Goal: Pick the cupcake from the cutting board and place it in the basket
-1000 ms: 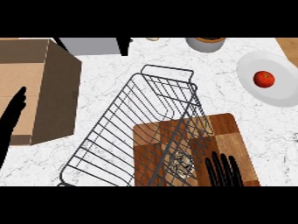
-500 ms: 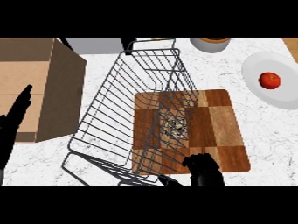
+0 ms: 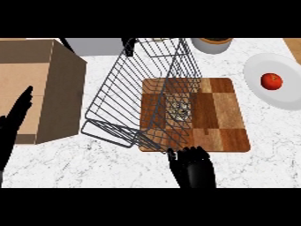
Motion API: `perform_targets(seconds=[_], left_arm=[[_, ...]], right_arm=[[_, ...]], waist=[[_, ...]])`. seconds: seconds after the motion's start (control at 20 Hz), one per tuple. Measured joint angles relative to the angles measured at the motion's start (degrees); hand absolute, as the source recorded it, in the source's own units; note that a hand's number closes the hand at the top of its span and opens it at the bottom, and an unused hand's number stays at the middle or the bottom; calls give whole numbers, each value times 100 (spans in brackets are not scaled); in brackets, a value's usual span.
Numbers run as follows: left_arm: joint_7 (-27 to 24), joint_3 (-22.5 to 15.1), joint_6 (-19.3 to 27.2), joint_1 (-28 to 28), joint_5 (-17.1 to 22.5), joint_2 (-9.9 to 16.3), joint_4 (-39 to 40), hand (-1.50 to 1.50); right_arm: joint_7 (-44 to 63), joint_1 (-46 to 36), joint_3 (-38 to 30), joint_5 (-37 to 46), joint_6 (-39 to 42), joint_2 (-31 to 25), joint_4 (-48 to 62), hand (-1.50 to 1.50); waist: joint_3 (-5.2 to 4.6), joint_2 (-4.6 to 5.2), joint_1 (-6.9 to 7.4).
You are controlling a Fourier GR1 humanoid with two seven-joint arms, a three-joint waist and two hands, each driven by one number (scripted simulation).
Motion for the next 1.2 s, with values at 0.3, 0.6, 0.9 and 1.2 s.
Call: perform_targets(seconds=[0.3,0.6,0.9,1.2], left_arm=[[40,35,-3,35,-78,-53,-39,0],[168,-129,-146,12,-39,-62,-500,0],[354,-286,-259,120,-25,-54,-704,0],[533,-395,-305,252,-39,-97,-458,0]], right_arm=[[271,-400,66,565,163,-37,-135,150],[-774,-756,322,72,1473,-819,82,150],[-1897,-1265,296,-944,2564,-1389,-225,150],[-2977,-2314,-86,-2216,3836,-1646,-616,150]], waist=[[1,10,0],[-152,230,445],[-207,319,674],[-242,315,687]])
